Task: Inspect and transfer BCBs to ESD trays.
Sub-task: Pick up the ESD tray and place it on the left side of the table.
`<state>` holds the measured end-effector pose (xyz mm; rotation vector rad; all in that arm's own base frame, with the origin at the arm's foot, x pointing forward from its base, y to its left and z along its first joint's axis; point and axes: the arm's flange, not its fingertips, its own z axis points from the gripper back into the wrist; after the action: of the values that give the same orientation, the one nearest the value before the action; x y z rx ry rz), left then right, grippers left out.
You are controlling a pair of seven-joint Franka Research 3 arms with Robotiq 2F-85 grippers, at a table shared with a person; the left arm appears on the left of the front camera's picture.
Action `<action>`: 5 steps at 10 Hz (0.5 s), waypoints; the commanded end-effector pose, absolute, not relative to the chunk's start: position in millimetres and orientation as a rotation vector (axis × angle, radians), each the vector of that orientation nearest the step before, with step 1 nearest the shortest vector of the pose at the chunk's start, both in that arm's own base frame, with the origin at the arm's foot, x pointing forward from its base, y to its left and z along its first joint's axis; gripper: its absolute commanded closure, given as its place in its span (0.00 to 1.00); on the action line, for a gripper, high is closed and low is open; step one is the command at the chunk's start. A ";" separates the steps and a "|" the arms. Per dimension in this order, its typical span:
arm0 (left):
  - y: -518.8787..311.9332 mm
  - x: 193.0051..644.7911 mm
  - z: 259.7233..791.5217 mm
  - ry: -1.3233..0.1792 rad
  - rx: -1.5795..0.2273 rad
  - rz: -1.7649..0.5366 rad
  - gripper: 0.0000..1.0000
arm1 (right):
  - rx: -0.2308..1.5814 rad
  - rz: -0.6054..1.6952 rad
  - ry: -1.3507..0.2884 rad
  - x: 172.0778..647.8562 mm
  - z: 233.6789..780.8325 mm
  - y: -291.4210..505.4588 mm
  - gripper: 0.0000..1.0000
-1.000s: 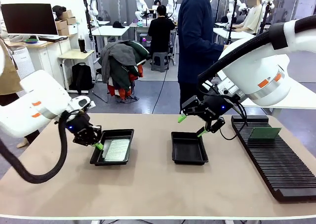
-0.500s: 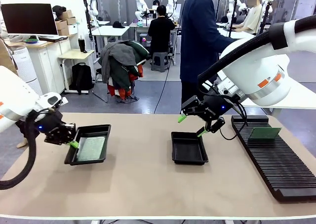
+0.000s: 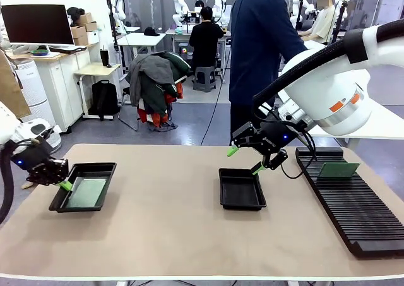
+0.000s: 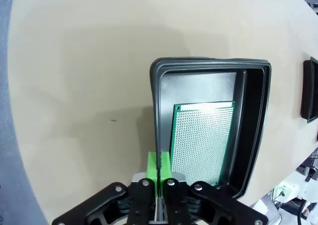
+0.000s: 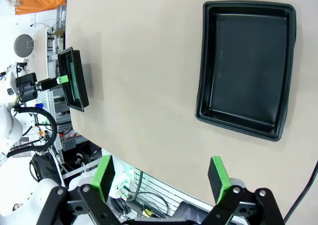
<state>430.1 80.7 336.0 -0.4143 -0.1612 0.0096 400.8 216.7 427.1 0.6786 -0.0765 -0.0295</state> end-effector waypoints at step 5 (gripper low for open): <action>108.0 449.0 318.0 -0.140 -0.379 0.008 0.97 | 0.661 -0.044 -0.066 403.3 427.8 218.7 0.00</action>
<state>444.0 107.3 323.0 -0.4014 -0.1242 0.0254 400.9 216.7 427.1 0.6786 -0.0765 -0.0296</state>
